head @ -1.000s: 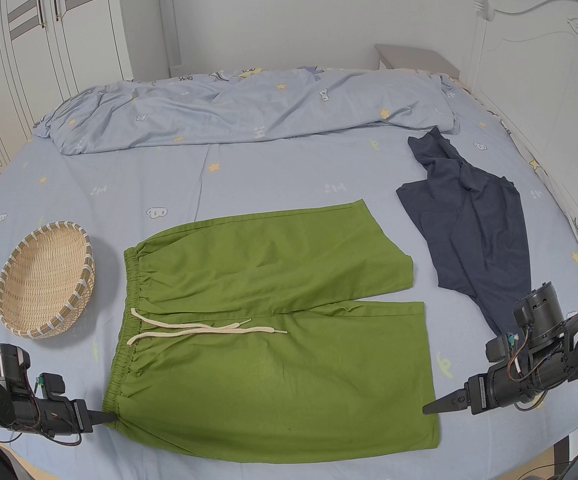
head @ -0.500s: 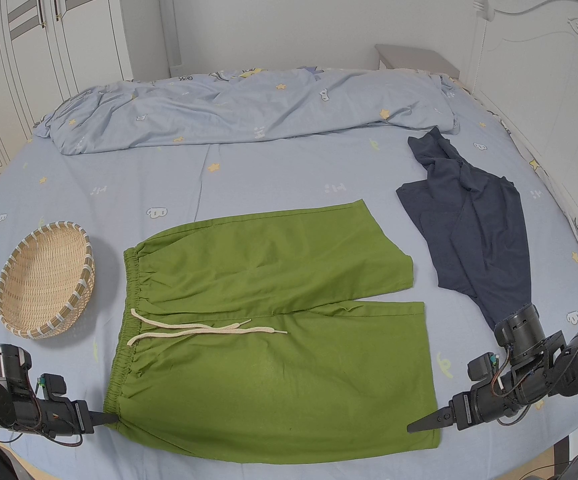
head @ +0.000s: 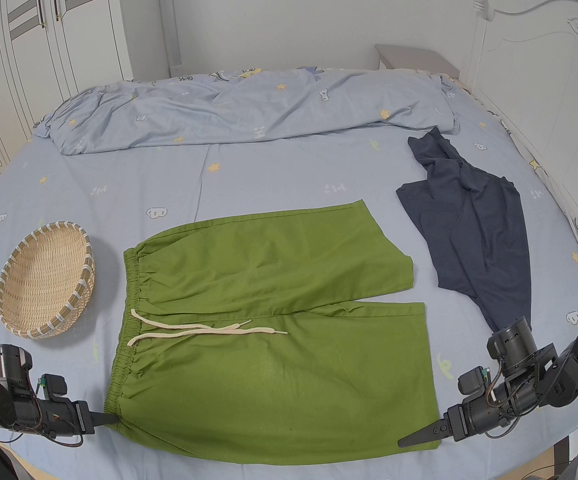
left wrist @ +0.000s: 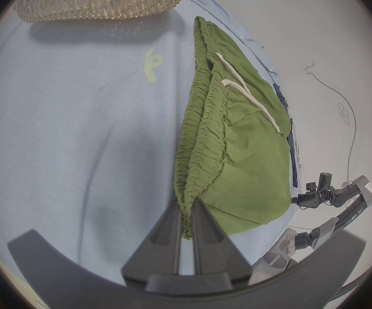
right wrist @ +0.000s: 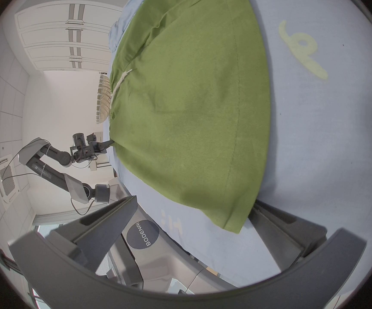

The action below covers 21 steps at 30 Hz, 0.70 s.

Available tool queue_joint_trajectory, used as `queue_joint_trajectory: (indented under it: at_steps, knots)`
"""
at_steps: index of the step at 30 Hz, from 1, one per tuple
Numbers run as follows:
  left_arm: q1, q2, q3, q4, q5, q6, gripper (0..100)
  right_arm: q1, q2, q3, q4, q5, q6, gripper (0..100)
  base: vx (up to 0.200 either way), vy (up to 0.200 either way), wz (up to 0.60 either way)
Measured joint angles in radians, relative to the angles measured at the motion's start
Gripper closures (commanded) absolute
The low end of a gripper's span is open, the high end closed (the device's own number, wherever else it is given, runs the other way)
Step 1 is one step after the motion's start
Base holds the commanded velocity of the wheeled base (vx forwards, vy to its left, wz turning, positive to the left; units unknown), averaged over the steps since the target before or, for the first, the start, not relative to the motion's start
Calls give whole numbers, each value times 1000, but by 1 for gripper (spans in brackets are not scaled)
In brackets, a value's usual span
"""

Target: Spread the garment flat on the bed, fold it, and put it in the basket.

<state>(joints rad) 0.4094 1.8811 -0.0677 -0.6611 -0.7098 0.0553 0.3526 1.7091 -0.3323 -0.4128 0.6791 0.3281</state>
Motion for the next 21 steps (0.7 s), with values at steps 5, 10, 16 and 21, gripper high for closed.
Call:
queue_joint_trajectory:
  at_steps: [5, 10, 16, 21]
  knots:
    - [0, 0, 0, 0, 0, 0, 100, -7, 11, 36, -92, 6, 2, 0, 0, 0, 0]
    - [0, 0, 1, 0, 0, 0, 100, -18, 30, 51, -107, 8, 0, 100, 0, 0, 0]
    - [0, 0, 3, 0, 0, 0, 100, -31, 46, 56, -103, -7, -8, 100, 0, 0, 0]
    - [3, 1, 2, 1, -1, 0, 100, -49, 59, 61, -105, -20, -54, 100, 0, 0, 0]
